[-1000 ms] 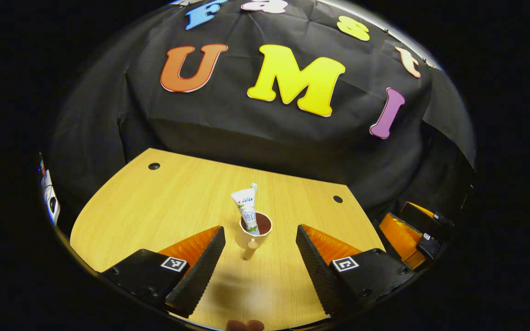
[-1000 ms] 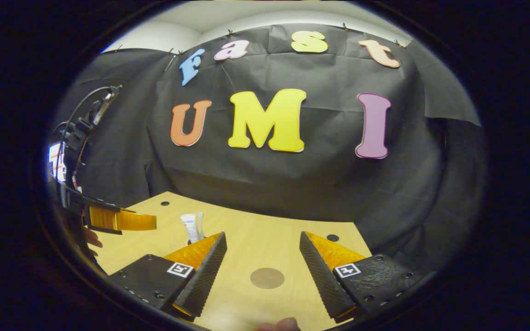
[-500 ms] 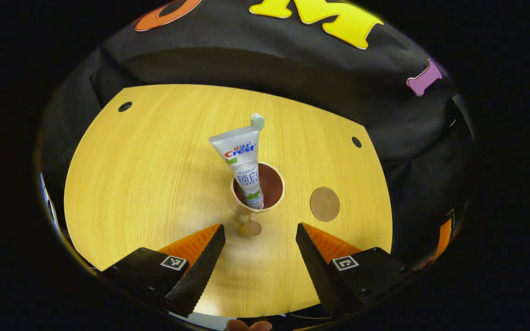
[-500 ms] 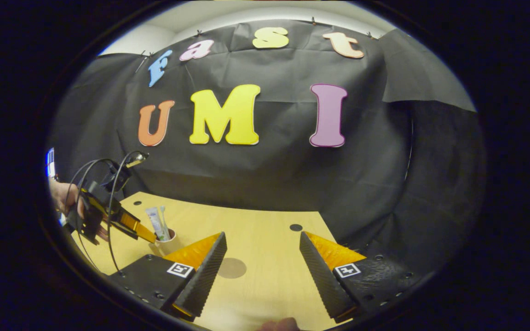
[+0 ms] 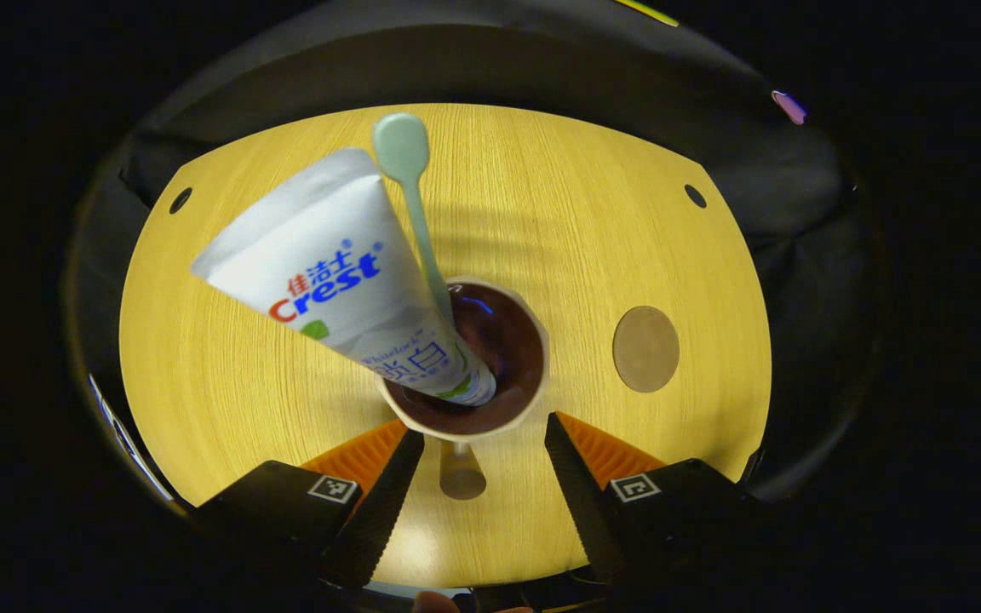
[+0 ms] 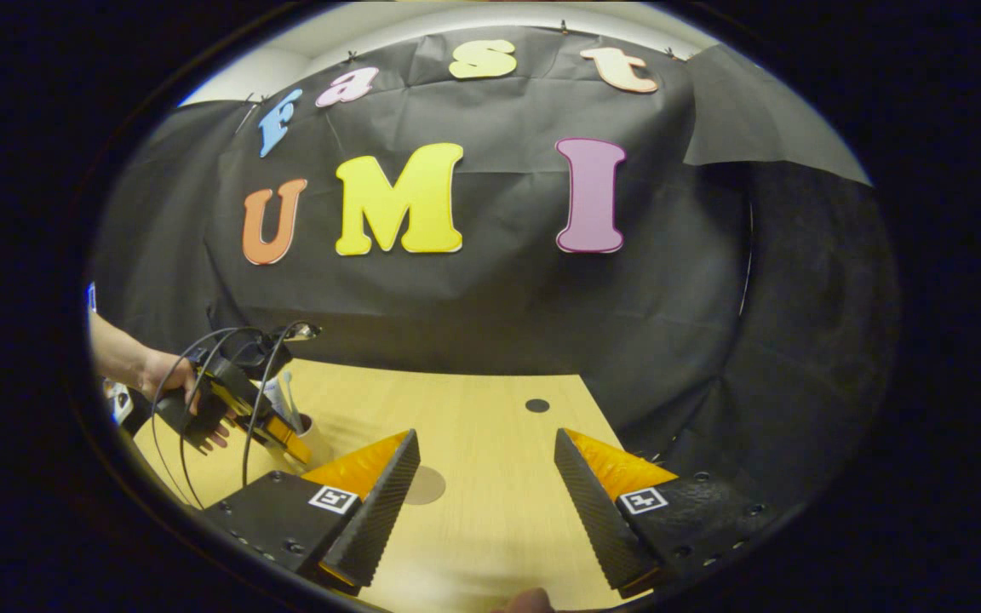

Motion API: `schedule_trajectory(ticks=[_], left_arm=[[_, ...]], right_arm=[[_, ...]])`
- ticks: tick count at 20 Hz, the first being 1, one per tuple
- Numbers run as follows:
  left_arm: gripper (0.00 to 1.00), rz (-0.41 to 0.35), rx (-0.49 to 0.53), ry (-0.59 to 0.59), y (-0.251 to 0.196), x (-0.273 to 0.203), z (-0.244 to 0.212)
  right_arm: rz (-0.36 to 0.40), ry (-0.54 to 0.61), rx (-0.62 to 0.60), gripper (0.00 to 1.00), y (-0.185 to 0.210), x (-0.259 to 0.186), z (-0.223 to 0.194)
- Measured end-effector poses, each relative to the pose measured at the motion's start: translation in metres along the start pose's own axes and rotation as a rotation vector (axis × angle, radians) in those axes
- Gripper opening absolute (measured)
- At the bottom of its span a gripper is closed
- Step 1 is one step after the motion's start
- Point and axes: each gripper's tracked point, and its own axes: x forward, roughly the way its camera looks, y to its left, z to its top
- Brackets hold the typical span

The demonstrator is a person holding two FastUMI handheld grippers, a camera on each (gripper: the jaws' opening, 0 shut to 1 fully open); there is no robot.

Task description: Put the toothbrush and toothpaste on the desktop into the cup, then pick up the cup and place it on the coaster on the desktop.

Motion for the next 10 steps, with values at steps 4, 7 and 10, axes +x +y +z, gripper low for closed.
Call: schedule_trajectory(ticks=[4, 7, 10], left_arm=[[0.75, 0.029, 0.009, 0.056, 0.012, -0.016, 0.001], [0.58, 0.044, -0.002, 0.075, 0.02, -0.031, 0.005], [0.53, 0.064, -0.017, 0.09, 0.027, -0.049, 0.012]], right_arm=[[-0.004, 0.011, 0.029, 0.95, -0.004, 0.002, -0.004], [-0.012, 0.025, 0.064, 0.95, -0.007, 0.004, -0.008], [-0.012, 0.039, 0.082, 0.95, -0.009, 0.004, -0.012]])
